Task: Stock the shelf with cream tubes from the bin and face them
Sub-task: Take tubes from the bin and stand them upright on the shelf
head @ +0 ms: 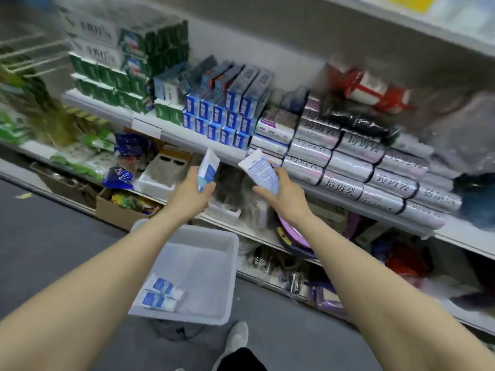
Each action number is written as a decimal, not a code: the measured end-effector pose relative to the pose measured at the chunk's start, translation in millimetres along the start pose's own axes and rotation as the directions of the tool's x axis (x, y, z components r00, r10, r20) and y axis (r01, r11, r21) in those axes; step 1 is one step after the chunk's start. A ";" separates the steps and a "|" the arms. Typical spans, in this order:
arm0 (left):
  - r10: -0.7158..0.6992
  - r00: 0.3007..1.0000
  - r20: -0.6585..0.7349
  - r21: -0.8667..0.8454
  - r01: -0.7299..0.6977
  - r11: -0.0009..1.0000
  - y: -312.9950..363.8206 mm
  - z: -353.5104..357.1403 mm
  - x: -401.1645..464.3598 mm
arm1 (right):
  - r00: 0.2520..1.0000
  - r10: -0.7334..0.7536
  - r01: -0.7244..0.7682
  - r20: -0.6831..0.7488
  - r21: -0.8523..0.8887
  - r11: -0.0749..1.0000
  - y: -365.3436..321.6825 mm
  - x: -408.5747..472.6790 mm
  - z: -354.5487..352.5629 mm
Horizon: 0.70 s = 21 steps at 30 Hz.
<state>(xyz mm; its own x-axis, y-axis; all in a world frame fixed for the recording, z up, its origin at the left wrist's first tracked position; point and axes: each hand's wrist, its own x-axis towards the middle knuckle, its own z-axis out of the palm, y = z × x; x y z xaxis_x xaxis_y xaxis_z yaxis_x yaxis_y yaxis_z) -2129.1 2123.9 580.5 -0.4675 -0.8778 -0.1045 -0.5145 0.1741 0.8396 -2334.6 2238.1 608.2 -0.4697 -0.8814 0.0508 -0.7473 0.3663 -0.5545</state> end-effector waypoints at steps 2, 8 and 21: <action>0.065 0.998 0.019 -0.019 -0.065 0.998 36.3 4.4 4.1 | 0.994 -0.013 0.013 -0.106 -0.003 1.000 0.5 -3.5 -38.2; 0.390 0.919 0.063 0.029 -0.392 0.919 154.4 19.7 -4.2 | 0.928 -0.026 0.031 -0.372 0.007 1.000 8.8 -18.7 -152.6; 0.706 0.682 -0.190 -0.002 -0.719 0.695 404.8 73.3 -17.9 | 0.691 -0.260 0.178 -0.674 -0.190 0.965 53.8 -31.3 -389.5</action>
<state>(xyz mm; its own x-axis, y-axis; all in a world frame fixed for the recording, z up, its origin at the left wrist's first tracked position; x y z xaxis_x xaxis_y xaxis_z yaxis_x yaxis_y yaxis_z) -2381.7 2242.8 883.2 -0.5453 -0.5610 0.6229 -0.0197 0.7514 0.6595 -2543.2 2401.6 900.3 -0.4469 -0.5034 0.7395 -0.8946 0.2532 -0.3683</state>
